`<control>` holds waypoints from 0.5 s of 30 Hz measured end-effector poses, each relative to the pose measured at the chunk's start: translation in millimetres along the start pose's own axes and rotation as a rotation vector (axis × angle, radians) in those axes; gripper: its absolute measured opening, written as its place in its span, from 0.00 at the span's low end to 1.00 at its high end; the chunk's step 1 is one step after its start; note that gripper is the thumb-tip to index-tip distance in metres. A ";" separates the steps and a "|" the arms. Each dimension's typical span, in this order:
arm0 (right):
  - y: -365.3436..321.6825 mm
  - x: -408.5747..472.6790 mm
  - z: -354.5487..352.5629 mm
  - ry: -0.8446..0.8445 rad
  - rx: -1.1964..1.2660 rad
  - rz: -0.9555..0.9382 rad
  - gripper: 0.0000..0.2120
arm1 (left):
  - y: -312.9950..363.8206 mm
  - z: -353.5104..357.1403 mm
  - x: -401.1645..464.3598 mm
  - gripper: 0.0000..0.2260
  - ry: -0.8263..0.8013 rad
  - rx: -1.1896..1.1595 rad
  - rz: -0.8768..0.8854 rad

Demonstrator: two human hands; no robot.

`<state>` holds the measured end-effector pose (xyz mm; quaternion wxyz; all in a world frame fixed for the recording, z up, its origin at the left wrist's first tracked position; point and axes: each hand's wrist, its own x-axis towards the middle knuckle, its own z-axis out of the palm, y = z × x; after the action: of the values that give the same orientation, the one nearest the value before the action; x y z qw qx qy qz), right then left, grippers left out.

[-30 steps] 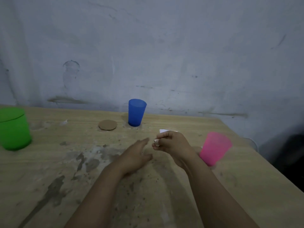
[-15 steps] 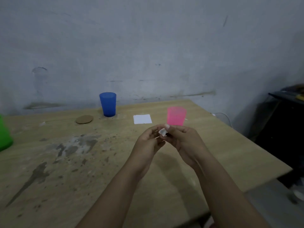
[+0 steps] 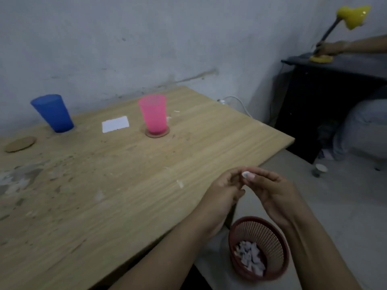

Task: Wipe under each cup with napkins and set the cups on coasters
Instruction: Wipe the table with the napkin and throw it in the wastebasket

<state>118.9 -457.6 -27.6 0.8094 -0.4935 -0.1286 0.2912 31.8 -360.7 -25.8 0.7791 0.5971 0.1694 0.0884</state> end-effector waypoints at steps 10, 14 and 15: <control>34.2 2.9 -129.5 0.289 0.110 0.283 0.06 | -99.8 66.0 61.6 0.25 -0.097 0.518 -0.183; 81.9 23.0 -163.5 0.520 0.107 0.441 0.05 | -143.0 62.0 89.1 0.19 -0.149 0.679 -0.339; 96.3 29.6 -171.6 0.568 0.093 0.494 0.05 | -148.9 60.0 94.3 0.15 -0.198 0.749 -0.357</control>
<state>194.4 -531.0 -196.4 0.7396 -0.5334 0.2372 0.3349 131.8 -423.1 -169.9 0.5240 0.8058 0.2150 -0.1731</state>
